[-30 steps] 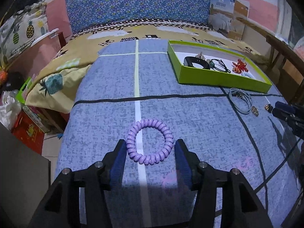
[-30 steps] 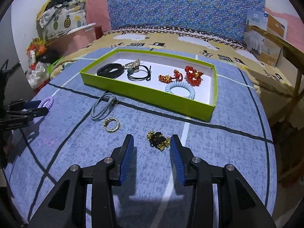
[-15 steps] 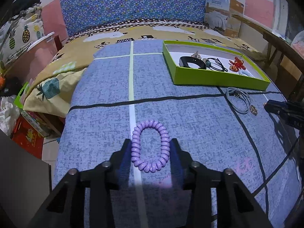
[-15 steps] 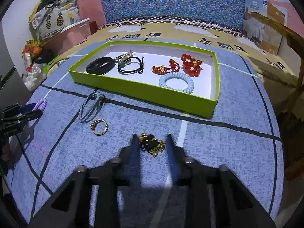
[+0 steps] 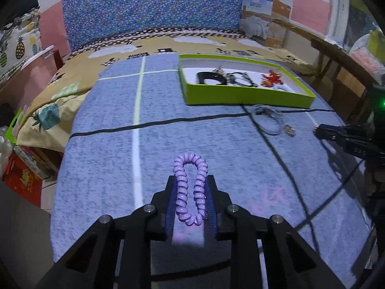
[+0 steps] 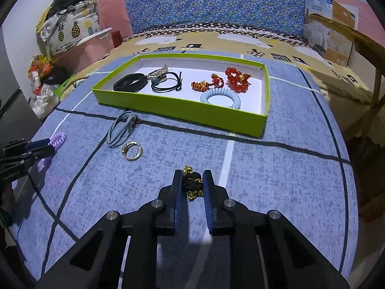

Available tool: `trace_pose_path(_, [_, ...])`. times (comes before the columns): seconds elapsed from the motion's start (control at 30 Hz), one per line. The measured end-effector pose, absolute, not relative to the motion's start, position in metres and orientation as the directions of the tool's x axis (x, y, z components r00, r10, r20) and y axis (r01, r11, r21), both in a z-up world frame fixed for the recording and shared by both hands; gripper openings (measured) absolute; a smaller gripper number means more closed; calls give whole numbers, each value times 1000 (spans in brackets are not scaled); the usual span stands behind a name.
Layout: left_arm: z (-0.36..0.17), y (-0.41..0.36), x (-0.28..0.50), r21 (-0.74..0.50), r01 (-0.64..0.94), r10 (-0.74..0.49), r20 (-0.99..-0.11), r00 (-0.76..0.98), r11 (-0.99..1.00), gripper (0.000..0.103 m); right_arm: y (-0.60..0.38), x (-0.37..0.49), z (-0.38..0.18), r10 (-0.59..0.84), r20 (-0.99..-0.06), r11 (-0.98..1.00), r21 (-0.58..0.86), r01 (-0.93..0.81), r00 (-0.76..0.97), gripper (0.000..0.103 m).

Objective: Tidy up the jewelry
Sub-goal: 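Lift the lavender coil and gold-black charm, holding both above the bed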

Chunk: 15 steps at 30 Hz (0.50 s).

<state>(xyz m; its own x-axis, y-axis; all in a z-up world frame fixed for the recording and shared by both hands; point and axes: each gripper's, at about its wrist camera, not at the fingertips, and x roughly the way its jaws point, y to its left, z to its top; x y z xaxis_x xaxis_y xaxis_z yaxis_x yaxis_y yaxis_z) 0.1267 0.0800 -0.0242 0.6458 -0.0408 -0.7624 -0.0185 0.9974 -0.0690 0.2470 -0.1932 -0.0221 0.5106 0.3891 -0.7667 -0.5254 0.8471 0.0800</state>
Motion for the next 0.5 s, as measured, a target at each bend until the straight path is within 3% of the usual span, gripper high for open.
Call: trace_pose_path(0.5, [-17,68,115,-117,21,-101,-739,666,993,23,-207,230,-22,408,-759,853,119,-508,507,17])
